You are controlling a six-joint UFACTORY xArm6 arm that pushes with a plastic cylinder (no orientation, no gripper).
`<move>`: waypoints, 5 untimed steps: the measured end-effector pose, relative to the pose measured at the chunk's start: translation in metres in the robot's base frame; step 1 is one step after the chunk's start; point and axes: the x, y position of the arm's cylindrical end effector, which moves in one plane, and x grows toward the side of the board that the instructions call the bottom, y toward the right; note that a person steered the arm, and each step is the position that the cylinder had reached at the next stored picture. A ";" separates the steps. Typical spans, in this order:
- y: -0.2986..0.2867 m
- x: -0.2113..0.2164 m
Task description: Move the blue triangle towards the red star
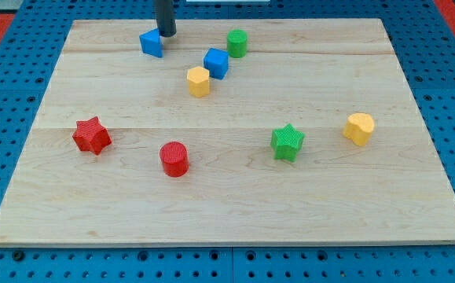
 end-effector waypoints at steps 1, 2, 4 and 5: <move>-0.026 0.004; -0.029 0.032; -0.021 0.100; -0.012 0.133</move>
